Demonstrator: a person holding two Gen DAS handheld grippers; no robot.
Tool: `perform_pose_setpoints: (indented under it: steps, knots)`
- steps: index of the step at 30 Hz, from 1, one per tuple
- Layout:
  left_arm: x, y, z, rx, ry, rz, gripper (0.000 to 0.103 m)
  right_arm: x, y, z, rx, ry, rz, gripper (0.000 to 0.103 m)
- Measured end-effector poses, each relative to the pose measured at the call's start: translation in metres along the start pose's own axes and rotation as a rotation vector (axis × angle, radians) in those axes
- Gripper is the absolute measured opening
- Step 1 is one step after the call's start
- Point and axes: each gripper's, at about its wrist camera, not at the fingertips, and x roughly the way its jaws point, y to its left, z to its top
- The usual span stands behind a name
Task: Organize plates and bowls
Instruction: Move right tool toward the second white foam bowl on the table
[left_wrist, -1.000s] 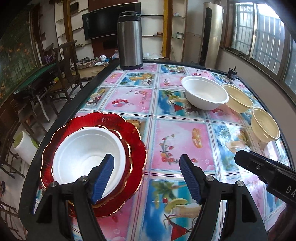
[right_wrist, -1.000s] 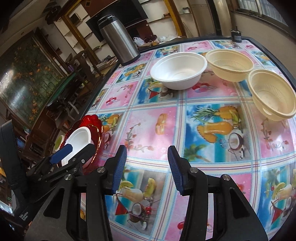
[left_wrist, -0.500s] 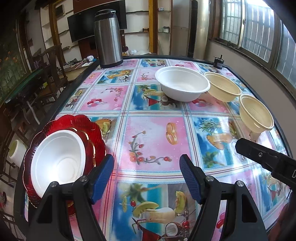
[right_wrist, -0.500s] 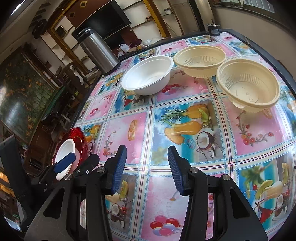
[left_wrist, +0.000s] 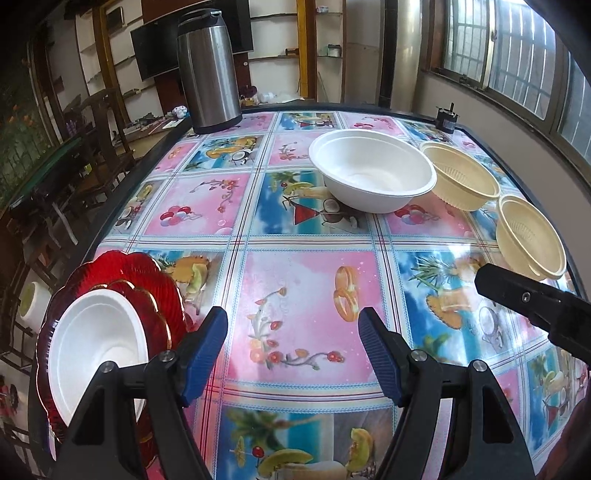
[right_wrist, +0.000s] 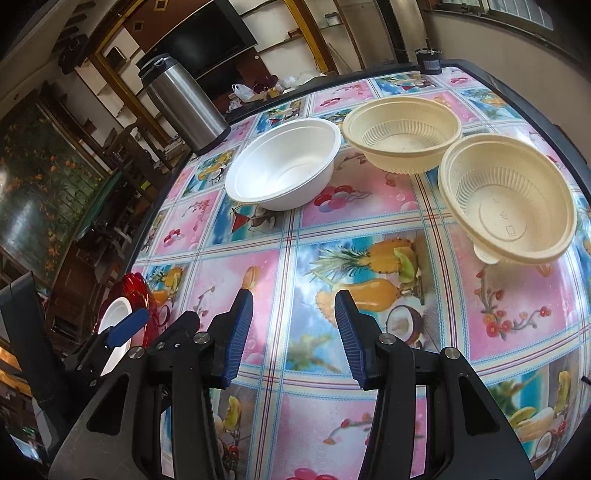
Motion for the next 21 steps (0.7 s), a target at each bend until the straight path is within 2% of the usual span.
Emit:
perform_pose_setpoints:
  steps: [5,12,18,21]
  knots:
    - [0.013,0.004,0.015,-0.017,0.016,-0.001,0.073,0.014,0.001,0.018,-0.012,0.014,-0.008,0.046]
    - [0.032,0.01,0.048,-0.066,0.053,-0.052,0.073,0.031,-0.003,0.041,-0.006,0.007,0.004,0.046]
    - [0.048,0.005,0.08,-0.052,0.061,-0.03,0.073,0.051,-0.019,0.066,0.057,0.019,0.013,0.046]
    - [0.058,0.006,0.092,-0.07,0.066,-0.05,0.073,0.059,-0.025,0.078,0.086,0.024,0.025,0.046]
